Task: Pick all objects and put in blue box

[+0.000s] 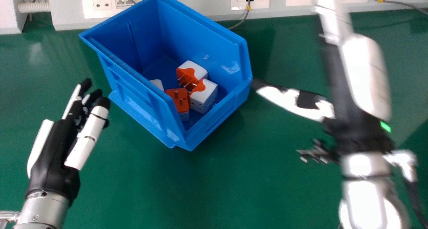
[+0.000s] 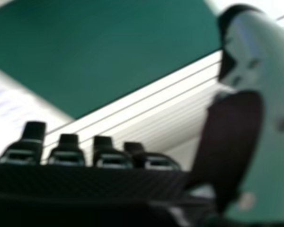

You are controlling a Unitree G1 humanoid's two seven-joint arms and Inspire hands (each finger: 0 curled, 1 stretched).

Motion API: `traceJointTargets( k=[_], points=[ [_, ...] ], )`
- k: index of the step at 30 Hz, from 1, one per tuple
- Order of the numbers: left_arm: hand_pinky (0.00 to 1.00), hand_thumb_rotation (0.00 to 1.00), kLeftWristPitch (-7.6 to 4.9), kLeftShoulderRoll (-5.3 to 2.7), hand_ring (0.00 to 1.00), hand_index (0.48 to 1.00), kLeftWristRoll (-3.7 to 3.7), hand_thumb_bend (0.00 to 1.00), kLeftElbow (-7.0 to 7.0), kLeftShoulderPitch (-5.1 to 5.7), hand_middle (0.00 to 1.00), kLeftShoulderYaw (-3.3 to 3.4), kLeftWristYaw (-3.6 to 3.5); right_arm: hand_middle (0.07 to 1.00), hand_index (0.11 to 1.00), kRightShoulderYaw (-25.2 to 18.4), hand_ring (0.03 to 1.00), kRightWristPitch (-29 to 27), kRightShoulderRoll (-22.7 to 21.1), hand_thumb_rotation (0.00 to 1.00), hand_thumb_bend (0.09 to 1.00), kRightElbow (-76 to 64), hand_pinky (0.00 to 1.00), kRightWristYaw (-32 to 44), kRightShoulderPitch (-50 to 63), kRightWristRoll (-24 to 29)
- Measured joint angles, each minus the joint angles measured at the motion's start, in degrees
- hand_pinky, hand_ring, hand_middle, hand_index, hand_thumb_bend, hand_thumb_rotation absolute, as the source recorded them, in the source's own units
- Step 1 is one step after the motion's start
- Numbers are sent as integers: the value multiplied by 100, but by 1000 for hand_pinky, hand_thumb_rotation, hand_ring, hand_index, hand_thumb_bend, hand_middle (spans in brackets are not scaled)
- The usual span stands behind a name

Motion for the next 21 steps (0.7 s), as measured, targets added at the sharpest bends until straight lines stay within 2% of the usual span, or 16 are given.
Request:
traceJointTargets(
  k=[1,2,6,9,12,18,21],
  points=[
    [864,785,-31,1,940,975,-6,400,3,-18,956,-17,-27,1000,998,-104,1000,-73,36,370,410,-15,921,-27,225,84],
    [864,785,-63,3,940,975,-25,400,12,-26,956,-16,-42,1000,998,-182,1000,-127,77,370,410,-21,921,-60,453,164],
    [864,786,-96,23,940,976,-50,401,83,-19,955,-1,-74,1000,999,-422,1000,-297,192,684,367,-20,898,-28,1042,537],
    [863,786,-106,23,940,976,-50,403,85,-9,955,-2,-74,1000,1000,-562,1000,-379,292,838,373,-36,895,221,1208,1118],
    [862,786,-121,23,939,976,-53,404,105,5,954,0,-75,1000,1000,-729,1000,-337,491,896,395,-98,911,587,1377,1913],
    [865,784,-294,24,940,975,-121,396,240,76,958,26,-139,1000,1000,-1100,1000,-60,407,973,438,-451,975,1362,1754,2749],
    [876,785,-387,26,945,979,-215,396,283,95,964,68,-206,1000,1000,-1263,1000,-34,322,987,443,-477,987,1669,1874,3029]
  ],
)
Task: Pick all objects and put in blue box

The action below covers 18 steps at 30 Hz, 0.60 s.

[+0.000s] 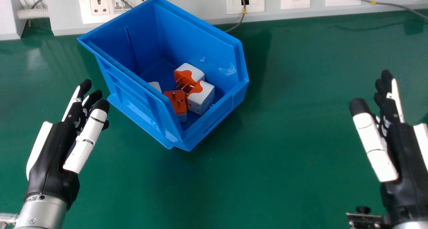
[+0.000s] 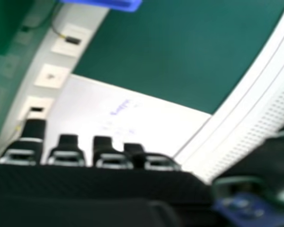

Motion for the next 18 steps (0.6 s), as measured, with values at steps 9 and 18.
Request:
traceJointTargets(
  k=[9,18],
  points=[
    [893,787,-160,36,953,989,-131,380,181,51,974,116,-143,1000,1000,-57,1000,-2,39,1000,481,169,1000,655,166,741],
    [890,790,-334,53,953,996,-484,406,271,197,979,261,-427,1000,1000,-134,1000,7,63,1000,448,396,1000,1009,181,1203]
  ],
)
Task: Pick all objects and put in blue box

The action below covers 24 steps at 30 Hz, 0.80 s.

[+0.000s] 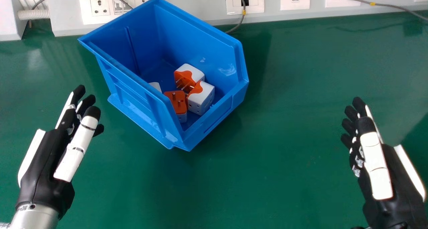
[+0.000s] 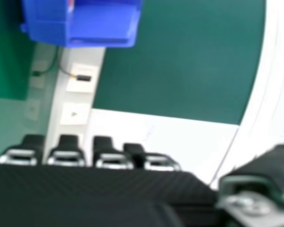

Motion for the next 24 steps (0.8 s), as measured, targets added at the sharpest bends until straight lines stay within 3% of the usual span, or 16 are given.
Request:
traceJointTargets(
  k=[1,4,10,14,19,24],
  points=[
    [890,790,-14,0,953,996,-68,410,22,1,979,17,-23,1000,1000,-36,1000,-3,23,1000,447,19,1000,-2,5,0],
    [889,790,-17,0,953,998,-177,418,63,10,980,38,-95,1000,1000,-94,1000,-27,86,1000,439,53,1000,-21,25,-1],
    [884,787,-18,-2,951,998,-260,444,55,134,978,43,-122,1000,1000,-159,1000,-228,130,1000,438,186,1000,-14,76,-3],
    [878,783,-19,-6,947,995,-272,457,-83,224,974,41,-116,1000,1000,-198,1000,-380,166,1000,437,201,1000,-8,98,-4],
    [875,782,-81,-6,943,991,-294,476,-85,238,970,38,-121,1000,1000,-200,1000,-455,199,1000,425,308,1000,12,105,-4],
    [865,785,-82,-6,936,986,-293,493,-147,265,965,-12,-121,1000,1000,-263,1000,-512,196,1000,421,404,1000,15,84,-5]
  ],
)
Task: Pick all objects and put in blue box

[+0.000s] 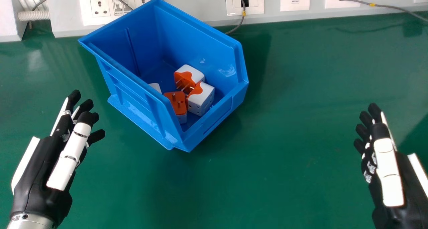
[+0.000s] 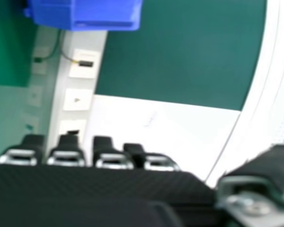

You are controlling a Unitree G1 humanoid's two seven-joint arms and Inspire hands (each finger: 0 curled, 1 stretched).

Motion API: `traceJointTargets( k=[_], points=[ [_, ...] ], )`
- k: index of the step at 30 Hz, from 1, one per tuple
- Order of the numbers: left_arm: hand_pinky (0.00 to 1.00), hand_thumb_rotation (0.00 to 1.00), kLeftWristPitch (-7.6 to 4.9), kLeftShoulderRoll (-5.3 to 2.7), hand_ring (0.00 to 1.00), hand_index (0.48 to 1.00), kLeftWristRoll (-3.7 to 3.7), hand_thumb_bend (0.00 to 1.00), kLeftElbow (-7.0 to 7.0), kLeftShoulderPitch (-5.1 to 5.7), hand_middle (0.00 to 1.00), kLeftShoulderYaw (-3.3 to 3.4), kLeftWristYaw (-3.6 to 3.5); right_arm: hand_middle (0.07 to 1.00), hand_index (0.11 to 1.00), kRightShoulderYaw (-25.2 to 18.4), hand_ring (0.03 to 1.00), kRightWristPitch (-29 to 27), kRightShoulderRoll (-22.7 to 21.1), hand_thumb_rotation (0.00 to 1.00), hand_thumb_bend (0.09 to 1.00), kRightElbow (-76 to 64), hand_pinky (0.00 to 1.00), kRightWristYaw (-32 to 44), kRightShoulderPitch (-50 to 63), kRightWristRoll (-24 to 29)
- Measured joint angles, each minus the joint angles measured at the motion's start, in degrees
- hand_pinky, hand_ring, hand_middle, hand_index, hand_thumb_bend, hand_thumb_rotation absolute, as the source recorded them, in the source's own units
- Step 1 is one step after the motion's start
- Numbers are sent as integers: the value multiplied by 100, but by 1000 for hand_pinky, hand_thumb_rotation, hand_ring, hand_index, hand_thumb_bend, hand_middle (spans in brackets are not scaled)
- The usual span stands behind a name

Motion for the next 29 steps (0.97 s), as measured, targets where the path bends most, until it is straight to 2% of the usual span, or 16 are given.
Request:
traceJointTargets(
  k=[3,6,12,17,21,24,29],
  points=[
    [858,786,0,5,932,984,0,511,-5,12,964,-2,-26,1000,1000,-63,1000,0,-4,1000,425,0,998,-1,-29,0],
    [848,787,0,28,927,983,-1,552,-5,11,960,-2,-110,1000,1000,-70,1000,1,-2,1000,427,-1,988,-2,-45,0],
    [840,789,-4,46,922,982,3,598,-26,65,957,-2,-169,1000,1000,-63,1000,-1,-8,1000,428,51,980,75,-115,0],
    [842,789,-45,48,924,984,9,604,-29,87,958,-2,-191,1000,1000,-67,1000,10,-40,1000,428,91,978,187,-105,10],
    [846,794,-47,47,928,988,50,595,-146,228,962,-9,-192,1000,1000,-107,1000,23,-81,1000,428,7,976,239,-11,27],
    [846,798,-47,44,928,989,98,597,-199,272,962,-47,-161,1000,1000,-155,1000,9,-93,1000,428,13,975,245,7,27],
    [843,809,-45,45,927,987,102,601,-208,293,960,-92,-152,1000,1000,-157,1000,-19,-93,1000,425,49,969,242,33,15]
  ],
)
